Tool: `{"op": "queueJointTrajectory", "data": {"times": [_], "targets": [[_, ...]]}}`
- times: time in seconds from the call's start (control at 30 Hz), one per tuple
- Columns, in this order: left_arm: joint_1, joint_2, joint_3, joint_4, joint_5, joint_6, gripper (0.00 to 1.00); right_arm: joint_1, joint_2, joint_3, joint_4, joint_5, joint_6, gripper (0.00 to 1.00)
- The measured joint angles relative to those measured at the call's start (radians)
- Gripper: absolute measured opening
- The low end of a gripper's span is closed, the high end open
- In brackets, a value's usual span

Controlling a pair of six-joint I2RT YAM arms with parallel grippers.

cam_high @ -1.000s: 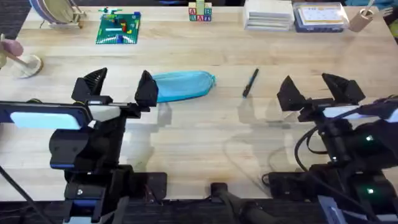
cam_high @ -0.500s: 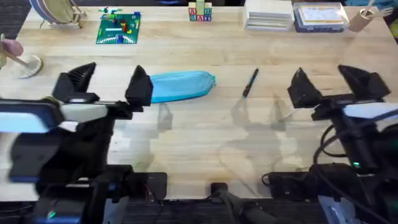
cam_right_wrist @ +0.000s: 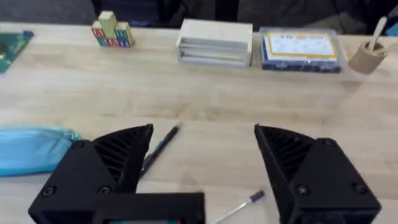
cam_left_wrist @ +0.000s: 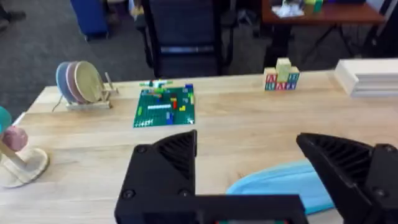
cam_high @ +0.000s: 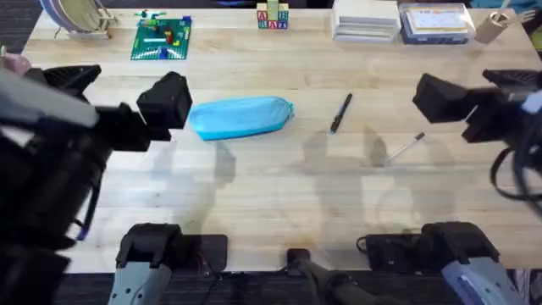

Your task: Unzip the bag, pick up the pens from the table one at a time and place them inside, then zip the bag closed.

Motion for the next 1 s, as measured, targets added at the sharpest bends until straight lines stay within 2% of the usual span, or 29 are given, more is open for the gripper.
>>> {"op": "queueJointTrajectory", "data": {"times": [0.23,0.5,0.77,1.0], "targets": [[0.000,0.256,0.194,-0.177,0.000,0.001,0.991,0.000,0.204,0.197,-0.166,-0.007,0.000,0.996],[0.000,0.497,0.374,-0.285,0.000,0.002,0.992,0.000,0.358,0.336,-0.292,-0.007,0.000,0.996],[0.000,0.655,0.486,-0.374,0.000,0.003,0.991,0.000,0.513,0.434,-0.389,-0.007,0.000,0.996],[0.000,0.727,0.507,-0.415,0.000,0.003,0.993,0.000,0.619,0.477,-0.437,-0.007,0.000,0.996]]}}
